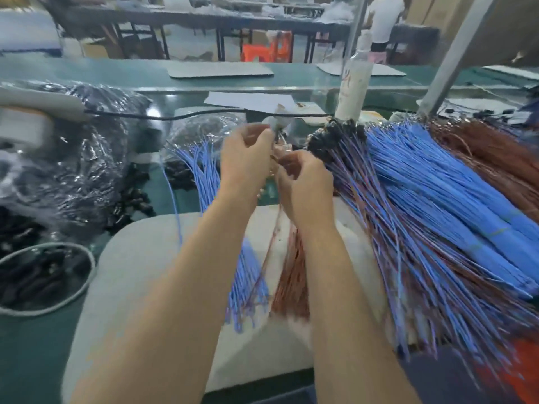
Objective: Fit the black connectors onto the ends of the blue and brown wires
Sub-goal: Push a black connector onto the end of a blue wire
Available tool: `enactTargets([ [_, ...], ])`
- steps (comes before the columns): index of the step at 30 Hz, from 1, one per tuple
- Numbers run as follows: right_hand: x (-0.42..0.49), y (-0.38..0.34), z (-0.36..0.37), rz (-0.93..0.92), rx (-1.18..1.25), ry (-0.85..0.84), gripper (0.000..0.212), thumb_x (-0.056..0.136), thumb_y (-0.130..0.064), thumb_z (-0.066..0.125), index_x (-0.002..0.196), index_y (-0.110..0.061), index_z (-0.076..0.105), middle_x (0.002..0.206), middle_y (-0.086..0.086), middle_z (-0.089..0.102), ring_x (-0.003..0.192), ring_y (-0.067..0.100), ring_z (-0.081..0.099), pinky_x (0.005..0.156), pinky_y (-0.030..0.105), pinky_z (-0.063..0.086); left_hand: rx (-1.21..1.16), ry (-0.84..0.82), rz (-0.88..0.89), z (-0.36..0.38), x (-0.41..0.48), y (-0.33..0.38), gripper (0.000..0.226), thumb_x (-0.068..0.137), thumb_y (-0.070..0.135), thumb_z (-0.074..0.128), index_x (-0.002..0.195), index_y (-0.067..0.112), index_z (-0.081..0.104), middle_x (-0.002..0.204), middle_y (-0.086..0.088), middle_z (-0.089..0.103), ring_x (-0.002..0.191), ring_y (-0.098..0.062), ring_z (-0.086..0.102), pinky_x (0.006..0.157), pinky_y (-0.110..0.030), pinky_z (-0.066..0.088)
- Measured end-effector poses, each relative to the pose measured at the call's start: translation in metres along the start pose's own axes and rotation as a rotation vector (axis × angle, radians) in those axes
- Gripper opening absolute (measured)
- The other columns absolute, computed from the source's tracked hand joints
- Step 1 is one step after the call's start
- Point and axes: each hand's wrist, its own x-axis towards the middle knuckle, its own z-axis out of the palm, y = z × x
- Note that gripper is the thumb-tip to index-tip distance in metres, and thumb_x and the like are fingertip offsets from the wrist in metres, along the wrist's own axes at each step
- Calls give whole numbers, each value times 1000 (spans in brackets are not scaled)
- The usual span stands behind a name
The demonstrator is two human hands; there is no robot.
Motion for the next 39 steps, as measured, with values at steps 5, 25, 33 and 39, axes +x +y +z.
enactTargets([
  [5,-8,-43,78,-94,-11,-351,20,89,-9,56,103,-9,70,101,10,71,94,25,64,86,31,47,-83,276,12,-101,10,15,15,93,5,48,89,15,59,81,0,60,72,-10,55,67,-25,46],
  [25,5,-49,104,108,420,-266,13,87,-3,60,94,-13,55,88,3,62,87,22,62,80,34,53,87,157,-136,-129,18,-17,12,95,12,52,88,15,61,79,2,63,68,-8,61,63,-21,54],
  [33,5,-12,82,97,321,-238,8,85,-5,65,82,-12,65,75,1,65,75,16,62,78,32,52,-184,-23,-283,-95,8,-47,16,95,9,55,81,8,63,68,-1,68,57,-2,65,59,-12,51],
  [39,-17,-20,95,-102,-76,-338,16,86,-22,62,94,-12,70,92,5,70,90,22,63,84,35,48,-620,224,-307,-110,15,-44,8,91,-2,57,84,2,57,70,-5,62,63,-9,63,62,-14,54],
])
